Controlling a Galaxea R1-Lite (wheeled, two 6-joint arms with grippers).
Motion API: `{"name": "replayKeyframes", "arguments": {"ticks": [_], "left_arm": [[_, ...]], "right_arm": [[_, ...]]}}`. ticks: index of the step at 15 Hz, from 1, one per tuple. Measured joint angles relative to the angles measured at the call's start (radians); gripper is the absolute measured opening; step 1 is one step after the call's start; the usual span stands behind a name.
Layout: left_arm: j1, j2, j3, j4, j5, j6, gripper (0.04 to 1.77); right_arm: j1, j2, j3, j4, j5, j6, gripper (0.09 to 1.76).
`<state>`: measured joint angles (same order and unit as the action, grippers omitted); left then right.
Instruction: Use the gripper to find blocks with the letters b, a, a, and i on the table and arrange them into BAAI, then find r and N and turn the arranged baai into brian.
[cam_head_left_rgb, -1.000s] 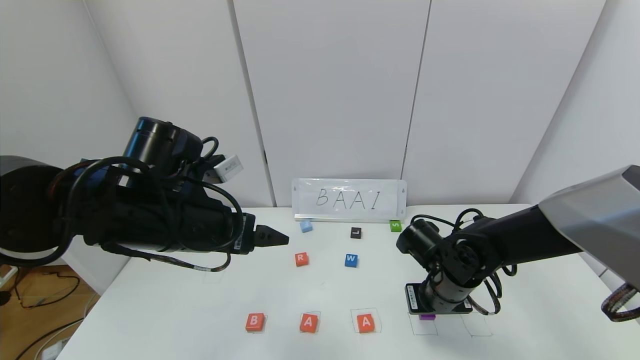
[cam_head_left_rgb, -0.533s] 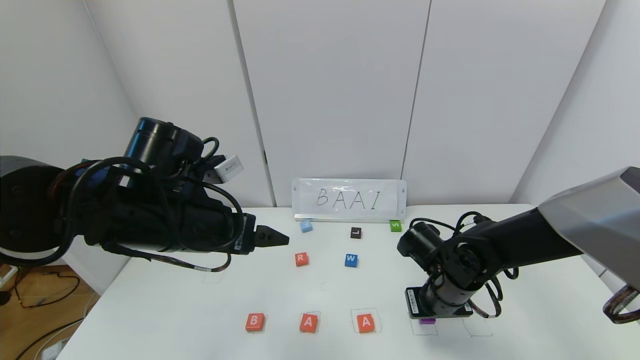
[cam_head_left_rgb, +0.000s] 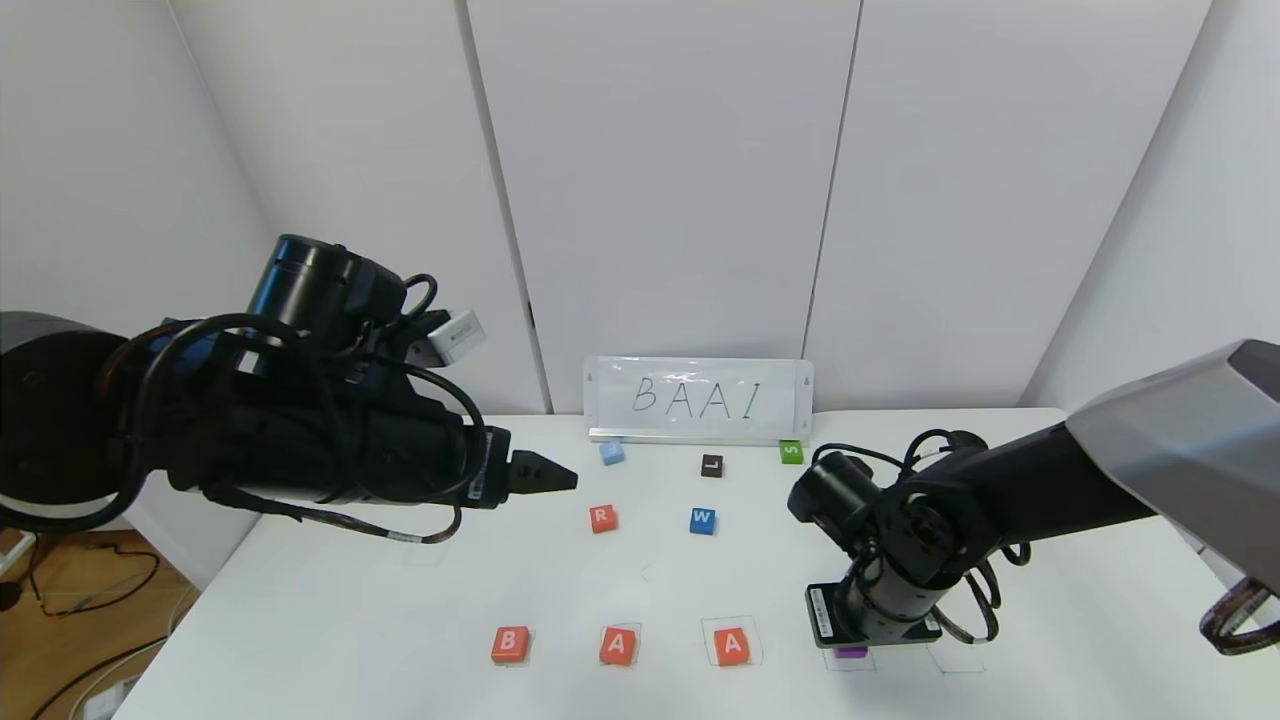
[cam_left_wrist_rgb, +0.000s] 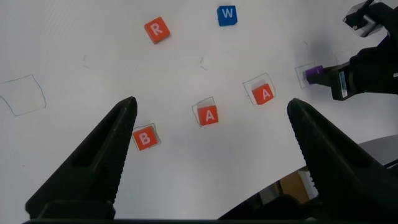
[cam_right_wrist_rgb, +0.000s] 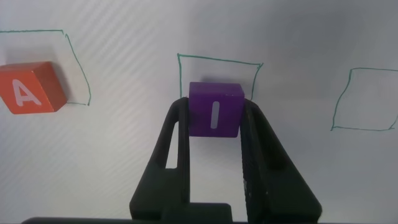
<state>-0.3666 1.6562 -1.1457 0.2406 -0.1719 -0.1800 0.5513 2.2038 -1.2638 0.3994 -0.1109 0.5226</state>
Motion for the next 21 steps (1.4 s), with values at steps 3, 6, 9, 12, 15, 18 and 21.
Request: {"name": "replayKeyframes", "arguments": {"ticks": [3, 6, 9, 12, 15, 18, 21], "left_arm": [[0.0, 0.0, 0.0, 0.0, 0.0, 0.0, 1.72], [0.0, 0.0, 0.0, 0.0, 0.0, 0.0, 1.72], [0.0, 0.0, 0.0, 0.0, -0.001, 0.0, 1.72], [0.0, -0.002, 0.0, 0.0, -0.001, 0.0, 1.72], [0.0, -0.002, 0.0, 0.0, -0.001, 0.0, 1.72], [0.0, -0.004, 0.0, 0.0, -0.001, 0.0, 1.72], [0.0, -0.004, 0.0, 0.0, -0.001, 0.0, 1.72]], "right_arm": [[0.005, 0.007, 0.004, 0.0, -0.009, -0.002, 0.54], [0.005, 0.013, 0.004, 0.001, -0.01, 0.0, 0.54], [0.005, 0.018, 0.003, 0.001, -0.011, 0.0, 0.54], [0.006, 0.021, 0.003, 0.002, -0.01, 0.0, 0.54], [0.007, 0.024, 0.002, 0.005, -0.01, -0.002, 0.54], [0.008, 0.029, 0.001, 0.006, -0.01, -0.002, 0.54], [0.008, 0.03, -0.001, 0.006, -0.01, -0.002, 0.54]]}}
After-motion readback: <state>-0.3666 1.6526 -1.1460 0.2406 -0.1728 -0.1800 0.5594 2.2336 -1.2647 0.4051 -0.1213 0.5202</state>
